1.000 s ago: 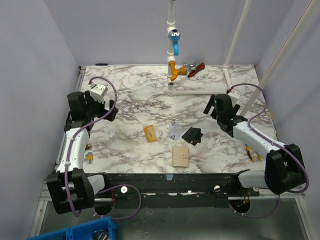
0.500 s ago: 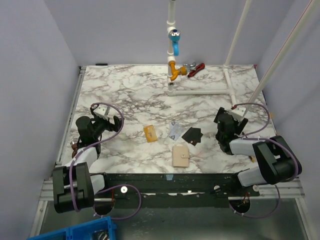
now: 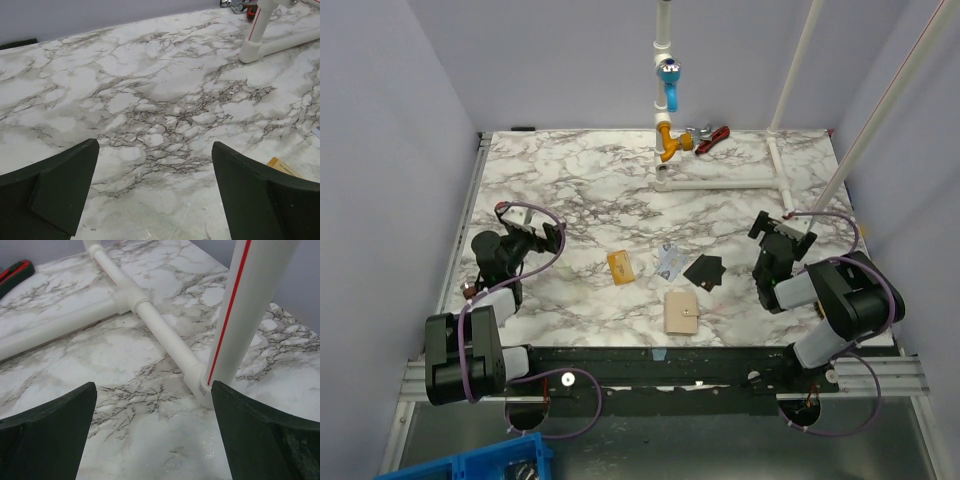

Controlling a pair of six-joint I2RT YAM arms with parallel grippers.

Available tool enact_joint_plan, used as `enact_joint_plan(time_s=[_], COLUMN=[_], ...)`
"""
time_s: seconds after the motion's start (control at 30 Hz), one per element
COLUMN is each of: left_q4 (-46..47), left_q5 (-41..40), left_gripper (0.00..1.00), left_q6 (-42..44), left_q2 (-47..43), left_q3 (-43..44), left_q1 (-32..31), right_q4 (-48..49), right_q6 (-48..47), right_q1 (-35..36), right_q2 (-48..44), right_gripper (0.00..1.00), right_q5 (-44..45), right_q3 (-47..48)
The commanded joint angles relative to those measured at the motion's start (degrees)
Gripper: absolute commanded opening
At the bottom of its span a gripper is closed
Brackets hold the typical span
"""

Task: Put the credit cards into the card holder
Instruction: Reset both arms

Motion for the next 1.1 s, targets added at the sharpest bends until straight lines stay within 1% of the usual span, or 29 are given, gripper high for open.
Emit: enact_joint_plan(time_s=[0.0,0.1,0.13,0.2,0.23,0.27,0.3,0.33,0.37,0.4,0.43,0.5,0.53,0.57,0.6,0.8,1.07], left_q4=[4.29,8.33,10.05,9.99,15.65,18.33,12.42,12.16,15.05,12.92,12.09,14.30,12.60,12.82,13.79,13.07,12.97], left_q5=[-3.16,-4.50,-6.37,-16.61,-18.73,-21.54,-21.86,-21.36,-20.69,-20.38,-20.10,-20.08,-20.44,-20.74,-20.76,-20.94,-20.98], left_gripper=[0.99,0.99,0.99,0.98,0.99,0.98,0.98,0.99,0.98,0.99,0.99,0.98,0.99,0.98,0.98,0.98,0.98], left_q6=[-1.33,-1.55,-1.45,0.45,4.00,3.46,4.08,4.05,3.48,3.45,3.34,2.73,2.69,2.64,2.45,2.42,2.38], left_q2=[-0.42,-1.24,-1.60,-1.24,1.59,2.45,0.49,0.82,1.86,1.26,0.86,1.49,1.10,1.26,1.50,1.54,1.40], left_q3=[-0.42,-3.07,-4.39,-5.17,-5.73,-7.09,-6.21,-5.72,-5.91,-5.60,-5.45,-5.81,-5.48,-5.45,-5.58,-5.27,-5.35], left_q1=[-0.35,-0.45,-0.88,-5.56,-8.18,-9.38,-9.44,-9.34,-8.97,-8.72,-8.51,-8.17,-8.17,-8.11,-8.09,-8.09,-8.09], right_q4=[12.71,10.71,10.01,6.24,2.25,0.45,0.70,7.52,10.62,6.60,5.08,6.77,5.73,5.36,6.27,9.44,9.35], right_q6=[-4.39,-4.59,-4.46,-3.45,-1.49,-0.09,0.87,1.17,-0.14,0.58,1.33,1.08,1.19,1.25,1.04,0.26,0.33], right_q1=[-0.47,-0.56,-0.84,-2.78,-4.80,-6.57,-8.26,-9.15,-9.18,-9.20,-9.35,-9.35,-9.35,-9.35,-9.35,-9.35,-9.35], right_q2=[-0.48,-0.75,-0.49,-0.30,-0.80,-1.12,-1.05,0.74,2.43,1.59,1.22,1.63,1.16,0.82,1.09,1.72,1.64], right_gripper=[1.00,1.00,1.00,1.00,1.00,1.00,1.00,1.00,1.00,1.00,1.00,1.00,1.00,1.00,1.00,1.00,1.00], right_q5=[-8.07,-11.69,-12.46,-16.69,-19.39,-23.15,-26.08,-27.44,-27.50,-27.37,-27.38,-27.24,-27.22,-27.31,-27.21,-27.47,-27.53], right_q3=[-4.31,-4.01,-3.40,-1.42,-0.44,-0.03,-0.56,-3.15,-3.45,-2.51,-2.05,-2.42,-2.34,-2.41,-2.57,-3.52,-3.54])
